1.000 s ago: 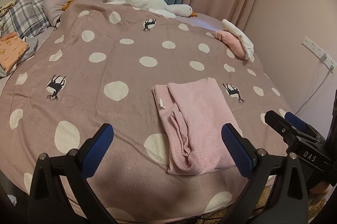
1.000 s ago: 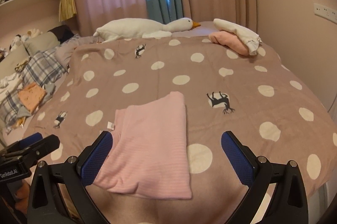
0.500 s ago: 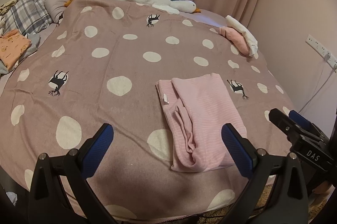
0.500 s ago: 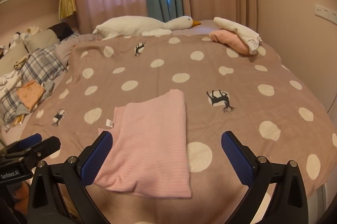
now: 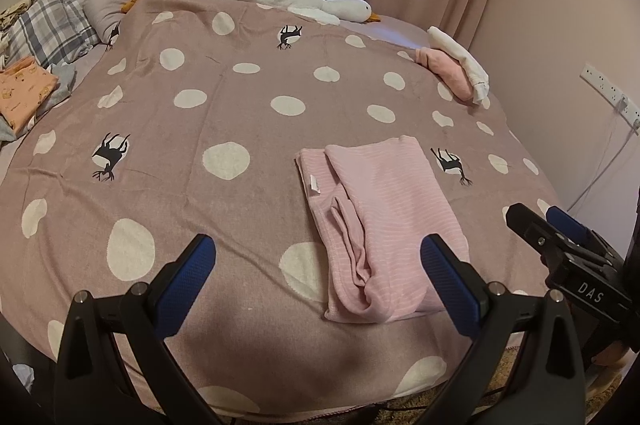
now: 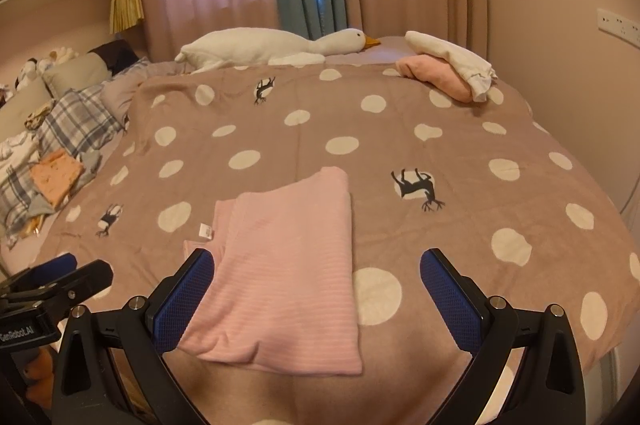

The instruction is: Fold small clothes

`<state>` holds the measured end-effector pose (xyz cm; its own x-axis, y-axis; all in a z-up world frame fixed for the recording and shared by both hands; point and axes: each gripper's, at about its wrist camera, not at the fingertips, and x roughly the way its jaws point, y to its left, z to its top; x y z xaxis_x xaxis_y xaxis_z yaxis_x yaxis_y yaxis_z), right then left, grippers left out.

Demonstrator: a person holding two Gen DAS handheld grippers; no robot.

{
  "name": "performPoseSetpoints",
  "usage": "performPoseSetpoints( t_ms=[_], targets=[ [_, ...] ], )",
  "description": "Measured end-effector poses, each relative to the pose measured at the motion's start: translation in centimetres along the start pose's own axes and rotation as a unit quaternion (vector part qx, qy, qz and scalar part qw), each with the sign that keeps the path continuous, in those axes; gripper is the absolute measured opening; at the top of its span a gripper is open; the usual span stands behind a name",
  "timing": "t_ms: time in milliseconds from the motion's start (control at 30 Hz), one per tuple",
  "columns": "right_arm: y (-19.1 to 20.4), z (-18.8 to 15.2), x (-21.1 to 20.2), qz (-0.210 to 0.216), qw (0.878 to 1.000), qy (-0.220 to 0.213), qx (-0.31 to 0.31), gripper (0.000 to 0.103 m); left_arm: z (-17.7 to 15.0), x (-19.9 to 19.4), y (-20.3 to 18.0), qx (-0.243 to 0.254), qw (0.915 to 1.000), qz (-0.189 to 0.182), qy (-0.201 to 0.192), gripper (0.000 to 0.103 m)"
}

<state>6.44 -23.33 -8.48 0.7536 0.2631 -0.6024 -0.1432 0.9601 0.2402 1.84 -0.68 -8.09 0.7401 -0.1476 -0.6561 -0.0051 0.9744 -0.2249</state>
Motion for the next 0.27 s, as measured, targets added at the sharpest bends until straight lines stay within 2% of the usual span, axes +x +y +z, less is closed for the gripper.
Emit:
performPoseSetpoints(
  t_ms=[267],
  targets=[
    [0.21,0.01,0.16,-0.010,1.000,0.007,0.000,0.102,0.18,-0.31,-0.37,0.009,0.9999,-0.006,-0.004,0.103]
  ],
)
